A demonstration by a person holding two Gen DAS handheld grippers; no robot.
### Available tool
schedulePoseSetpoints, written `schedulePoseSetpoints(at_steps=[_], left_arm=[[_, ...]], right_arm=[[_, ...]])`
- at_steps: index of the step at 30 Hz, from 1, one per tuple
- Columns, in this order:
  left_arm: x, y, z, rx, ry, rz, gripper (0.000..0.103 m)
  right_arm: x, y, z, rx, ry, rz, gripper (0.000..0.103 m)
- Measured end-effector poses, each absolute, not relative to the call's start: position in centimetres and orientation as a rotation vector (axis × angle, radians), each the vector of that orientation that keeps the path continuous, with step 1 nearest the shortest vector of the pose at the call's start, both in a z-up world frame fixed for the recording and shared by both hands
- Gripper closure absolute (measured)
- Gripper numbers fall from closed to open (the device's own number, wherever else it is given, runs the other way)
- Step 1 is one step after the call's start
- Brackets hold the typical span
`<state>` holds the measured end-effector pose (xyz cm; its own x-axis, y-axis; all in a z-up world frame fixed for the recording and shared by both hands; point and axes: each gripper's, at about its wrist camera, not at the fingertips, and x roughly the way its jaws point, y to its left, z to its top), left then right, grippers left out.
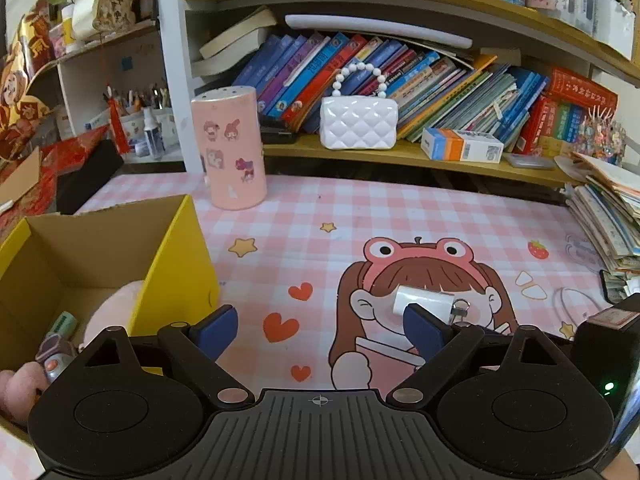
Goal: Organize objects
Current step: 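Grasp the white cylinder with the left gripper while the right gripper grasps the black binder clip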
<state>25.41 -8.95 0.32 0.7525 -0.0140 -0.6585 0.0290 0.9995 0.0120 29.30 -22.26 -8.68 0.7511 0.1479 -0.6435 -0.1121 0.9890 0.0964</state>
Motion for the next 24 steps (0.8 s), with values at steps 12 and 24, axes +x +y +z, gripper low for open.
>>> schedulePoseSetpoints(at_steps=[12,24], left_arm=[[28.3,-13.0,-2.6,0.028,0.776,-0.143,0.011],[31.3,-17.2,-7.2,0.109,0.829,-0.203,0.012]], right_arm=[[25.4,-28.5,-7.0,0.058,0.697,0.077,0.060],[21.9,-31.2,-5.6,0.089,0.733,0.017,0.060]])
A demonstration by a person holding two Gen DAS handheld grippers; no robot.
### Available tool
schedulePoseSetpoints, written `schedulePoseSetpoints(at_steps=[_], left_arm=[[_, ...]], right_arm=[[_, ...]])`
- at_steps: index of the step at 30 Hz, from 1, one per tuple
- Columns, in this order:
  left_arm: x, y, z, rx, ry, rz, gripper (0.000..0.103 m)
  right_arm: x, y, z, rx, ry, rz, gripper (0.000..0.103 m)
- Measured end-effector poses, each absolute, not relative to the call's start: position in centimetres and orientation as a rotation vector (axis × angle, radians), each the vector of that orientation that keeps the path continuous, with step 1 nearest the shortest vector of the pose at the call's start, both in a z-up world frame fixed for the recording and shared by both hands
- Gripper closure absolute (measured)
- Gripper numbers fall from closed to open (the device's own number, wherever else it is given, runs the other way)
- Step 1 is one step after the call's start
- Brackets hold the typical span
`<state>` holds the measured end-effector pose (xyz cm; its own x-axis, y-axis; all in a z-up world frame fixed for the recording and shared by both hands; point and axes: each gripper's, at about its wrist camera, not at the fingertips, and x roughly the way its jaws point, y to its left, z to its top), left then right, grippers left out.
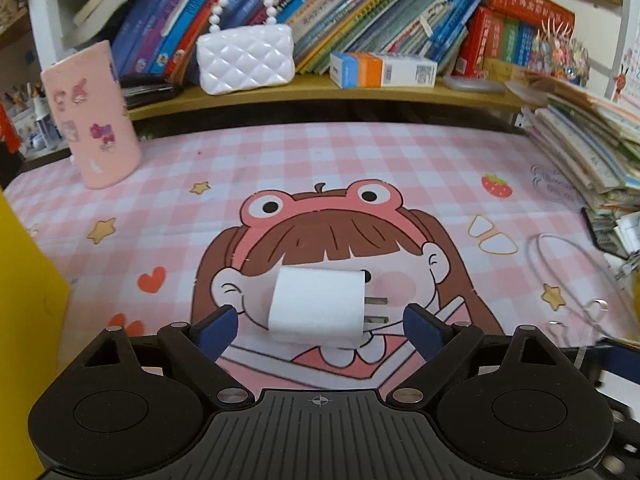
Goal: Organize objects
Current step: 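Grasp the white cylinder with the left gripper while the right gripper grasps the black binder clip, then carry the white cylinder and binder clip over the yellow box with both grippers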
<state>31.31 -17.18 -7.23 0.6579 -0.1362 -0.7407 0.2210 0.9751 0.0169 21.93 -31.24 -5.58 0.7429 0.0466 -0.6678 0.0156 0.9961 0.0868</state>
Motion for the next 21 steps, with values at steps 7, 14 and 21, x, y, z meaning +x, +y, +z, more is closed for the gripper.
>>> schedulePoseSetpoints(at_steps=[7,14,21], left_arm=[[32.4,-17.8,-8.4,0.131,0.826,-0.200,0.025],[31.4,-17.1,-7.3,0.090,0.819,-0.212,0.037],[29.0,-15.1,-5.3,0.051,0.796,-0.216,0.037]], right_arm=[[21.9,-31.2,-5.2,0.081,0.738,0.022,0.060],[21.7,-30.7,-4.7,0.077,0.730,0.044,0.060],[20.7,-29.7,-4.5,0.080,0.737,0.065,0.060]])
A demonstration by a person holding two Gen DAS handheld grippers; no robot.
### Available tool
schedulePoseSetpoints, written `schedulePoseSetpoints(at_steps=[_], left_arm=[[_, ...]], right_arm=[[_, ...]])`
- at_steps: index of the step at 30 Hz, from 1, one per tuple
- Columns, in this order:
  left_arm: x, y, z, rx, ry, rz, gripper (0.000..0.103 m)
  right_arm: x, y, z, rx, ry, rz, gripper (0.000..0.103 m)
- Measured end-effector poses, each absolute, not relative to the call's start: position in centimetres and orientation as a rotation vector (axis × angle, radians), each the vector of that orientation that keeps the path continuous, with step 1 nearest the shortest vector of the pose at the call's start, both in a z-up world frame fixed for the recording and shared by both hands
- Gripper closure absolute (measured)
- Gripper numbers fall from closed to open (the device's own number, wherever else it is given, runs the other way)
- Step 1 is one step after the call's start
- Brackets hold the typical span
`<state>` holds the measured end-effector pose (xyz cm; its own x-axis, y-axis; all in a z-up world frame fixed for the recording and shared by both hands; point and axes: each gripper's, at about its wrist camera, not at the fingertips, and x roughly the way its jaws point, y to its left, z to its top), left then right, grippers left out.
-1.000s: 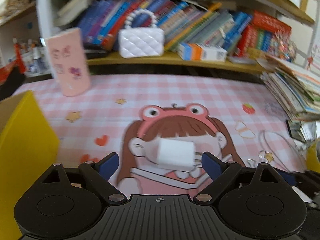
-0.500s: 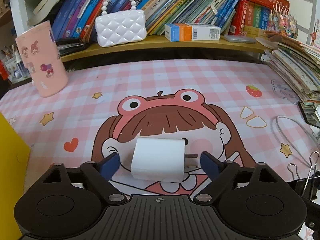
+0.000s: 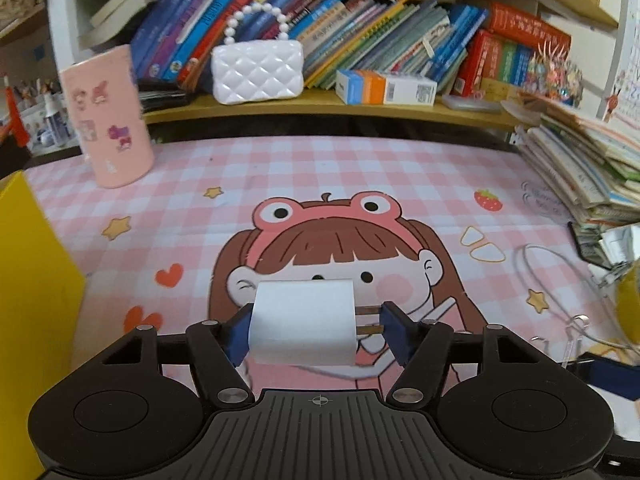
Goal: Organize objects
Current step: 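Carry the white cylinder and binder clip over the yellow box with both grippers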
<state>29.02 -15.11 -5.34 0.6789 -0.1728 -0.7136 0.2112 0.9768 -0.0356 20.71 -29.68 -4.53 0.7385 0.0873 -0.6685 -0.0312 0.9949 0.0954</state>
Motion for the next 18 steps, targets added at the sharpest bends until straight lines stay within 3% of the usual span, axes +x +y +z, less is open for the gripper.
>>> schedulePoseSetpoints(at_steps=[18], left_arm=[[16.4,-6.3,-2.5,0.000,0.788,-0.292,0.037]], right_arm=[[15.2,-23.9,-3.6,0.097,0.776,0.109,0.060]])
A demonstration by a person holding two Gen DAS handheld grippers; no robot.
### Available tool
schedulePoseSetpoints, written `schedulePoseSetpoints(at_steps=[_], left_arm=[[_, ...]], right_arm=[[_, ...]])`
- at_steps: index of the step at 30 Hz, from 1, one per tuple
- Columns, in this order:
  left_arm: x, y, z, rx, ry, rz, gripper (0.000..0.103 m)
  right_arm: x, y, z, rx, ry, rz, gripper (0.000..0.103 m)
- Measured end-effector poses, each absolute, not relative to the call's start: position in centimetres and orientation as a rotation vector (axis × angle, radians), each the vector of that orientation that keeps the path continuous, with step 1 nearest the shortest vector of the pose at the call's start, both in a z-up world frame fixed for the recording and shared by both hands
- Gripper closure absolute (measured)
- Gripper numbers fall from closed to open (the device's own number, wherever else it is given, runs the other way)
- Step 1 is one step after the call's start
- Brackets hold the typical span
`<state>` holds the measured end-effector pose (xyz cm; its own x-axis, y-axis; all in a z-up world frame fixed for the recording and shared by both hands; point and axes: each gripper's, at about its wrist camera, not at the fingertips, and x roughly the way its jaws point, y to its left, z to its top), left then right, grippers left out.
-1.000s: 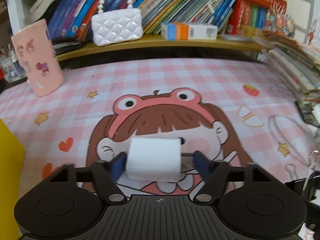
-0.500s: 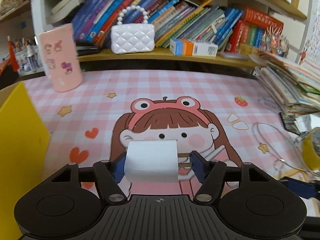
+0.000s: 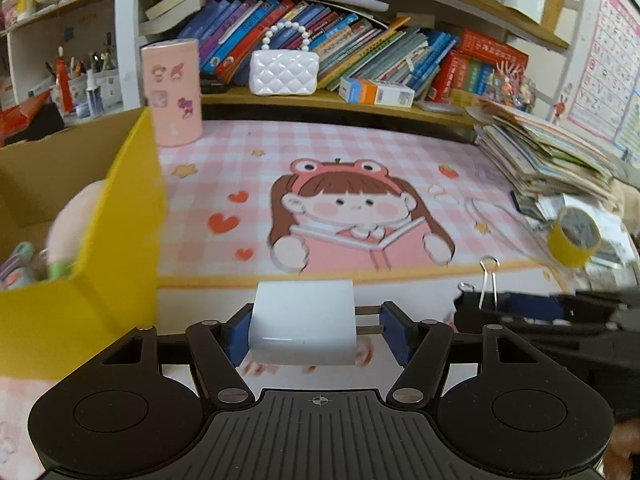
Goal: Organize objects
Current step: 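Carry the white cylinder and binder clip over the yellow box with both grippers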
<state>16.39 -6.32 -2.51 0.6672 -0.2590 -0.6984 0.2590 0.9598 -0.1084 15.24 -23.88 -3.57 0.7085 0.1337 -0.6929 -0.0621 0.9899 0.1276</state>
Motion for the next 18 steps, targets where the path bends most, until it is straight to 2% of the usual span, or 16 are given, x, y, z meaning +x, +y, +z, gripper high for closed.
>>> schedulePoseSetpoints(at_steps=[18], left_arm=[[6.6,7.3,-1.8,-0.073,0.781,-0.137,0.037]], right_arm=[[8.9,-9.3,-2.4,-0.083,0.761,0.308,0.060]])
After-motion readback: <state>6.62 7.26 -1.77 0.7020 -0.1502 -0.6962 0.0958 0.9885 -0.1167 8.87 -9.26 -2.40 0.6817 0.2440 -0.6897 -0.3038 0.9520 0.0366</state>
